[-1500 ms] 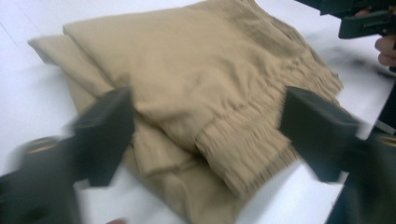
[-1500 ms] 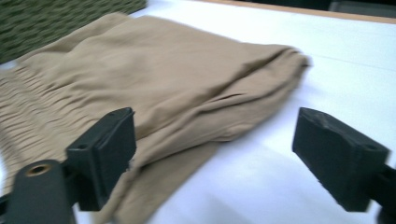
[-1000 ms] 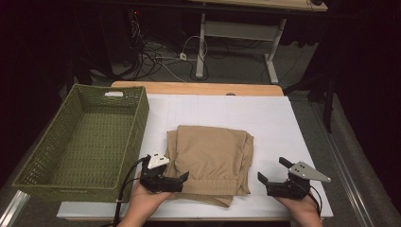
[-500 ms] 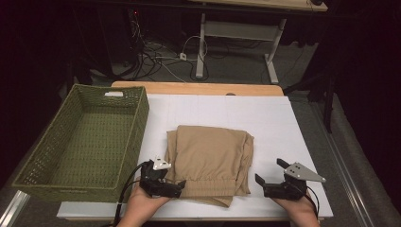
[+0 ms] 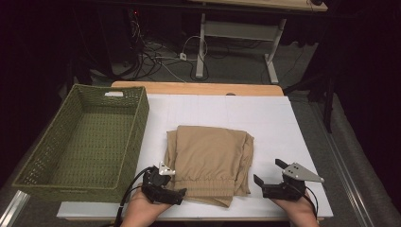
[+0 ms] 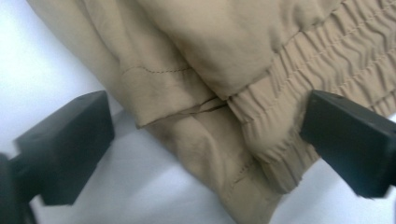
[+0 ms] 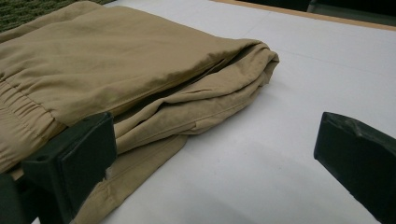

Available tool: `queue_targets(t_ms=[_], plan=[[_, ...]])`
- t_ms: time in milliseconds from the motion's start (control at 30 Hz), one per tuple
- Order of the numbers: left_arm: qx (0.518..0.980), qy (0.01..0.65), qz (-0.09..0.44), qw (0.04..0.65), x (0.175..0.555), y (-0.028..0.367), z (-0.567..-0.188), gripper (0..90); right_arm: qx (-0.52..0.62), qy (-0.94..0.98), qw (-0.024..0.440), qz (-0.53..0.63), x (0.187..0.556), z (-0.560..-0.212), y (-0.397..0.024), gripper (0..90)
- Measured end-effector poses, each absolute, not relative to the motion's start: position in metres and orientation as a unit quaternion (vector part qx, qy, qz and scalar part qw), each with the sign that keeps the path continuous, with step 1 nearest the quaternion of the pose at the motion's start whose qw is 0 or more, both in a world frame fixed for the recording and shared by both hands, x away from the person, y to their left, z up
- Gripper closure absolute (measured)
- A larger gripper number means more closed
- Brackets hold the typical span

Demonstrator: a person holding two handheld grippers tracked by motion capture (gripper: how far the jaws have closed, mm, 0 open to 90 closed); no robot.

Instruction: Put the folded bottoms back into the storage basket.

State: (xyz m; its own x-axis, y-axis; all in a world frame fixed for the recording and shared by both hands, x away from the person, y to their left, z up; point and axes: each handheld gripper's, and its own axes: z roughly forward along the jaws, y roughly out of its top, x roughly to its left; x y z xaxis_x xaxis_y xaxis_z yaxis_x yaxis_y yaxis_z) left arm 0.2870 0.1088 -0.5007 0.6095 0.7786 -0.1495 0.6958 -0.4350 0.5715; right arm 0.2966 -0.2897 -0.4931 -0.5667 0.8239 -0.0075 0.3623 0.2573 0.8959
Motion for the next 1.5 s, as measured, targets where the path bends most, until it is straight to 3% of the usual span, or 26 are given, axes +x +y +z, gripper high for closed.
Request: queue_targets(t_ms=[67,233,300,400,500,633,767,800,900,1500], plan=[[0.845,0.432,0.065,0.308,0.286,0.109,-0.500,19.4,0.395,0.753,0.248,0.465,0.297,-0.493,-0.289,0.3],[0.839,0.429,0.059,0.330,0.285,0.110,-0.502,24.5,0.392,0.755,0.247,0.464,0.297,-0.493,-0.288,0.3],[0.834,0.428,0.049,0.345,0.284,0.110,-0.502,33.2,0.392,0.755,0.247,0.464,0.297,-0.493,-0.288,0.4],[0.831,0.429,0.040,0.352,0.286,0.109,-0.501,35.3,0.391,0.756,0.247,0.463,0.298,-0.494,-0.287,0.4],[0.825,0.433,0.034,0.362,0.289,0.107,-0.502,33.9,0.391,0.757,0.246,0.463,0.298,-0.494,-0.286,0.4],[0.821,0.450,0.053,0.348,0.292,0.102,-0.503,13.1,0.392,0.756,0.247,0.463,0.298,-0.495,-0.286,0.4],[0.815,0.453,0.048,0.357,0.296,0.103,-0.504,14.6,0.393,0.756,0.248,0.462,0.298,-0.494,-0.287,0.4],[0.819,0.439,0.043,0.366,0.294,0.102,-0.504,26.1,0.394,0.755,0.248,0.462,0.298,-0.495,-0.288,0.4],[0.822,0.431,0.035,0.370,0.292,0.100,-0.504,40.9,0.395,0.754,0.249,0.461,0.298,-0.495,-0.289,0.4],[0.830,0.407,0.023,0.382,0.296,0.101,-0.501,73.7,0.392,0.760,0.242,0.458,0.300,-0.498,-0.281,0.4]])
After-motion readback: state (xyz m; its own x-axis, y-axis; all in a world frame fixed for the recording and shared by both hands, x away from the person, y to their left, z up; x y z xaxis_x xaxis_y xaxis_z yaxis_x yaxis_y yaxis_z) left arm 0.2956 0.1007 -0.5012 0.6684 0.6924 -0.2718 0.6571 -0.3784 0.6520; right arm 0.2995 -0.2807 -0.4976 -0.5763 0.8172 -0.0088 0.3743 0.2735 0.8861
